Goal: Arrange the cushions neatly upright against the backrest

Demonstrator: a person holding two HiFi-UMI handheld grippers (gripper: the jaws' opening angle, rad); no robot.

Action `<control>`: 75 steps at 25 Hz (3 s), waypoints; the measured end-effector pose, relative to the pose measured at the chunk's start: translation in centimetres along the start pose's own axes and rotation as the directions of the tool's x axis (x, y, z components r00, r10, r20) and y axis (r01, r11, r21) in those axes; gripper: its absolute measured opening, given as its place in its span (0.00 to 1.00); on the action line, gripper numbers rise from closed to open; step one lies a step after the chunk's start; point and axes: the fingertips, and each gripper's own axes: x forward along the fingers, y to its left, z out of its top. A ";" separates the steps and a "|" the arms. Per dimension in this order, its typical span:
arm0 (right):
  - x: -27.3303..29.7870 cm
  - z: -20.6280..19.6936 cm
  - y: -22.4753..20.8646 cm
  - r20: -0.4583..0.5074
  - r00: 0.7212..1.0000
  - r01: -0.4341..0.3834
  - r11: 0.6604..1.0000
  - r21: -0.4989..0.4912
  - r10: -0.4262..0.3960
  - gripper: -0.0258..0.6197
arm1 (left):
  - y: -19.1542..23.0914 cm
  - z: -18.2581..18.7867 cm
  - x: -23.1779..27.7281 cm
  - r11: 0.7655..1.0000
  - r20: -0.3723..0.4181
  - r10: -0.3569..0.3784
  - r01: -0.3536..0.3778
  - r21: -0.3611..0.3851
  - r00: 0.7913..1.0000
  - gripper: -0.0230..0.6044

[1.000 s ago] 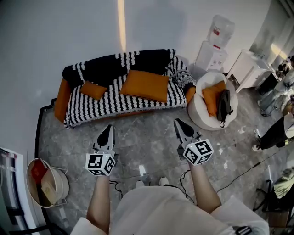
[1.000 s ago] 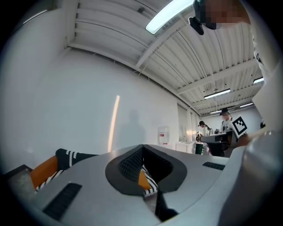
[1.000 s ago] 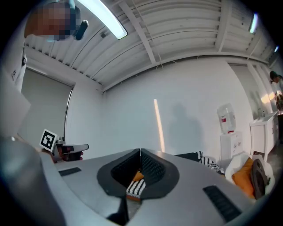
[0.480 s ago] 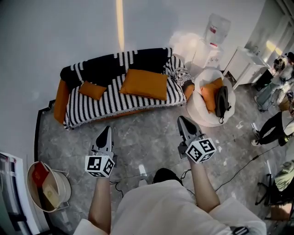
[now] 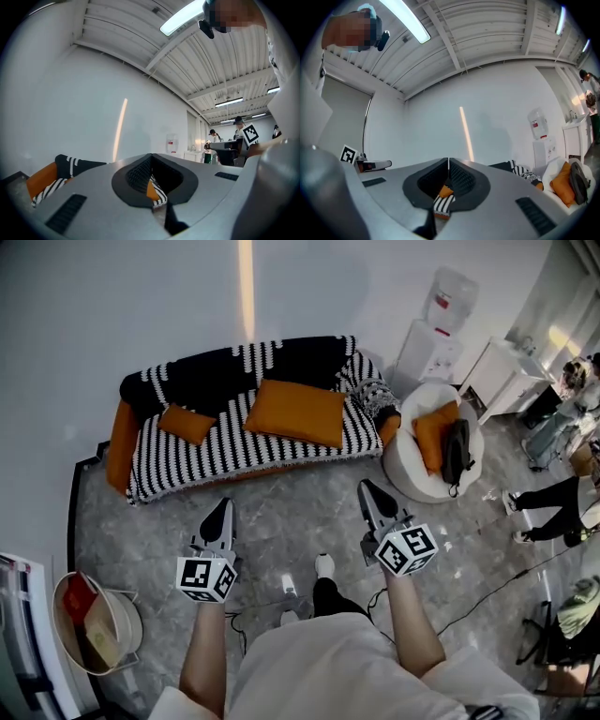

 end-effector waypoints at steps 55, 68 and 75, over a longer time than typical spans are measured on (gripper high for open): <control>42.7 -3.5 -28.6 -0.152 0.988 0.006 0.997 0.071 0.005 0.08 | 19.6 -5.7 51.0 0.990 -0.212 -0.111 0.090 -0.107 0.971 0.06; 50.0 -7.0 -33.8 -0.227 0.968 0.136 0.985 0.102 -0.110 0.08 | 23.5 -10.0 60.8 0.960 -0.321 -0.276 0.242 -0.142 0.906 0.07; 53.4 -10.8 -40.0 -0.299 0.947 0.153 0.983 0.103 -0.116 0.08 | 25.0 -14.2 66.5 0.966 -0.391 -0.243 0.184 -0.181 0.888 0.06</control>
